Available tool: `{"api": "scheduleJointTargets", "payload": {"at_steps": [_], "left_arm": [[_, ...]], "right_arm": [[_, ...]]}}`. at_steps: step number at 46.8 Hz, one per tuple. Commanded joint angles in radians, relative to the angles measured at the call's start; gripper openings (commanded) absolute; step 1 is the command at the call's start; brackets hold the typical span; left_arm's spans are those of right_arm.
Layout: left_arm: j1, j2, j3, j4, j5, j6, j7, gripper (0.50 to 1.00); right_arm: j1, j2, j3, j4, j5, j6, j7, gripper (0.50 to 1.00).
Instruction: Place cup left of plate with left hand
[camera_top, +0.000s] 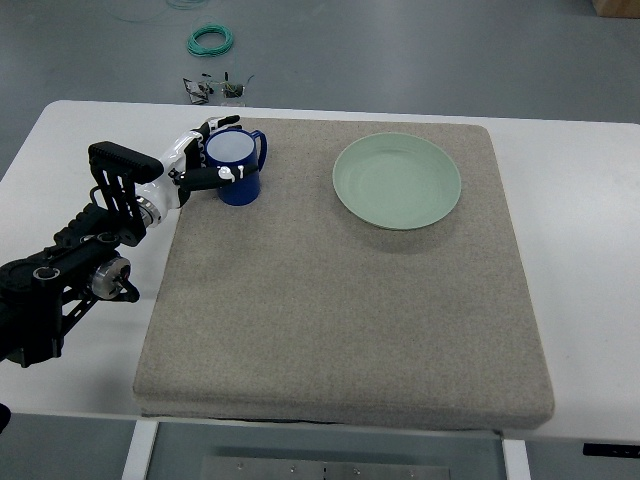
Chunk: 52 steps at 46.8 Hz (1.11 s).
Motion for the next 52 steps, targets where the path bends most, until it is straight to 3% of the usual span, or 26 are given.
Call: {"api": "scheduleJointTargets", "payload": {"at_steps": [1, 5, 15, 30, 52], "left_arm": [[-0.001, 0.0, 0.0, 0.0, 0.0, 0.0, 0.0, 0.889], [-0.001, 0.0, -0.008, -0.004, 0.0, 0.0, 0.0, 0.932], [-0.006, 0.002, -0.016, -0.017, -0.003, 0.0, 0.0, 0.939], [-0.003, 0.015, -0.068, -0.054, -0.009, -0.003, -0.002, 0.994], [-0.061, 0.041, -0.201, -0.093, -0.011, -0.018, 0.0, 0.994]], "right_arm": [[0.0, 0.0, 0.0, 0.0, 0.0, 0.0, 0.0, 0.934], [0.0, 0.0, 0.0, 0.0, 0.0, 0.0, -0.001, 0.934], [0.0, 0.0, 0.0, 0.0, 0.0, 0.0, 0.0, 0.934], [0.0, 0.0, 0.0, 0.0, 0.0, 0.0, 0.0, 0.934], [0.0, 0.0, 0.0, 0.0, 0.0, 0.0, -0.001, 0.934]]}}
